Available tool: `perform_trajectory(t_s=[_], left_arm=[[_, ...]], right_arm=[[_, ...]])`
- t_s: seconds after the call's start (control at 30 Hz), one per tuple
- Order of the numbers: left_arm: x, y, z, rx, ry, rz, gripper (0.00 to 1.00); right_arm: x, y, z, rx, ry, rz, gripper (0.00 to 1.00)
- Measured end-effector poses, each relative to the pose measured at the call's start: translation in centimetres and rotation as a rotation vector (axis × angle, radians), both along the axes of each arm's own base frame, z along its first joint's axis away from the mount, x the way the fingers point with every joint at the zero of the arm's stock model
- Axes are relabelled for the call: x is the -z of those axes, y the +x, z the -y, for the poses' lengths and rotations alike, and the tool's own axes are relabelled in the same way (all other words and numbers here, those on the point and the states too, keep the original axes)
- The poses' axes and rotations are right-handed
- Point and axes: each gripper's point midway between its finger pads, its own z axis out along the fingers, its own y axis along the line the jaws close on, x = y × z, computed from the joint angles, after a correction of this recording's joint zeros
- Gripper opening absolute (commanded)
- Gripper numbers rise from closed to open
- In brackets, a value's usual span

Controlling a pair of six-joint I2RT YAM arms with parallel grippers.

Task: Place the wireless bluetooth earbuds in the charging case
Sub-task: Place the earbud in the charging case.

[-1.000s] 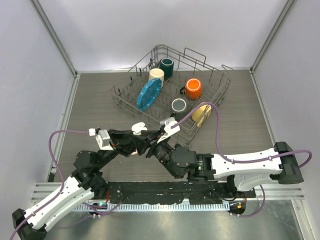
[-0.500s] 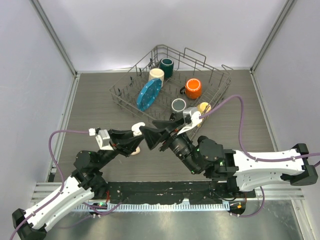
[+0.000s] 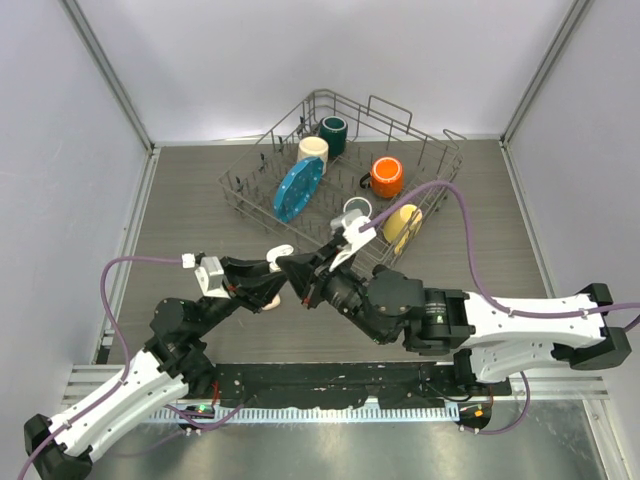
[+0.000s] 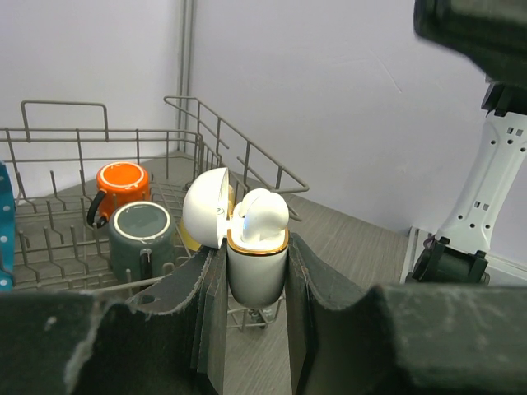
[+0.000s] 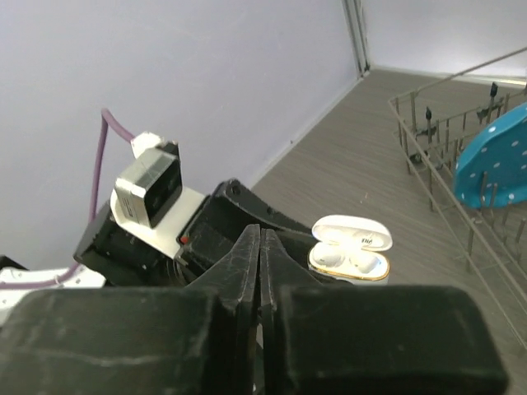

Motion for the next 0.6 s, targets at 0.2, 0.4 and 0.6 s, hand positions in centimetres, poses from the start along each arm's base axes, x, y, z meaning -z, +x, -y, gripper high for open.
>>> perform_trajectory(t_s=[0.2,0.4,0.6], left_arm=[[0.0,-0.1,0.1,0.006,-0.001,-0.005,0.0],[0.0,-0.1,0.1,0.01,-0.001,-0.004,0.0],[0.0,-0.3,0.1,0.019,-0.001,0.001,0.0]], right_arm=[[3.5,0.0,-1.6,-0.024,-0.143,-0.046,0.01],[6.4,1.1,-1.5,-0.007,-0.217,-0.116,0.01],[6.9,2.5,-1.1,0.018,-0.207,-0.16,0.01]])
